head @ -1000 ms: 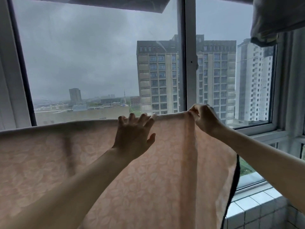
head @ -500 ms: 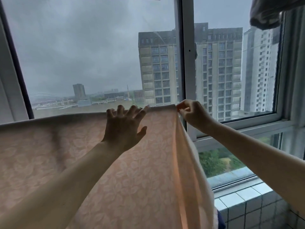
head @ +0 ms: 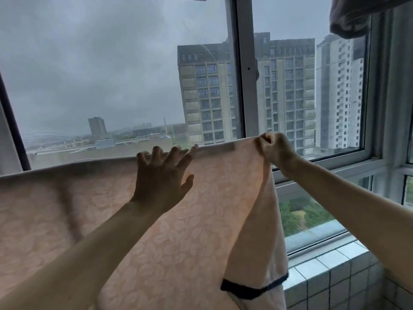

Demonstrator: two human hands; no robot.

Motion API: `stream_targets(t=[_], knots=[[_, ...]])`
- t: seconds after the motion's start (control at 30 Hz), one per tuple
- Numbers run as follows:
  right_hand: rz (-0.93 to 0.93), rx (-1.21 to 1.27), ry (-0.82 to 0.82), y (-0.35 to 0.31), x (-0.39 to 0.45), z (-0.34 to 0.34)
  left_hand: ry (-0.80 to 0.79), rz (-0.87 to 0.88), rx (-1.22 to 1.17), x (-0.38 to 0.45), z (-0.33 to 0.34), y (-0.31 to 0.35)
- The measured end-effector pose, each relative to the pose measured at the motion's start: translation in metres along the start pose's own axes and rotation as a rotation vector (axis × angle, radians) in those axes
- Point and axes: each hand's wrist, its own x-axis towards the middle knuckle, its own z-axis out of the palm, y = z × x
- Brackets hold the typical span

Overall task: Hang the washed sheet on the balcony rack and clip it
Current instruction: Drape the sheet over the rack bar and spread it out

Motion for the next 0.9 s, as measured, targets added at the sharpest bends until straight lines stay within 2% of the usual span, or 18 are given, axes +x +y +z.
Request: stream_targets(t=[0.13,0.23,0.4,0.53,0.7,0.83,0.9], knots=[[-0.104,-0.231,-0.123,0.012,-0.003,0.018,-0.002,-0.018,-0.033,0.003,0.001,0.003],[-0.192,-0.308,-0.198,0.014,-0.012,0.025,0.031,-0.038,-0.065,0.003,0.002,0.004],[-0.286,-0.196,-0.112,-0.006,-0.019,0.023,0.158,-0.113,-0.239,0.012,-0.001,0.010],[-0.263,-0.039,-0.092,-0.019,-0.026,0.025,0.158,-0.208,-0.429,0.024,-0.006,0.016],[-0.366,-0.113,-0.035,-0.005,-0.034,0.033,0.177,-0.309,-0.521,0.032,-0.010,0.018],[-0.436,-0.199,-0.109,0.012,-0.030,0.037,0.161,-0.395,-0.546,0.034,-0.015,0.023],[-0.426,-0.155,-0.165,0.016,-0.025,0.036,0.158,-0.424,-0.530,0.034,-0.016,0.026]])
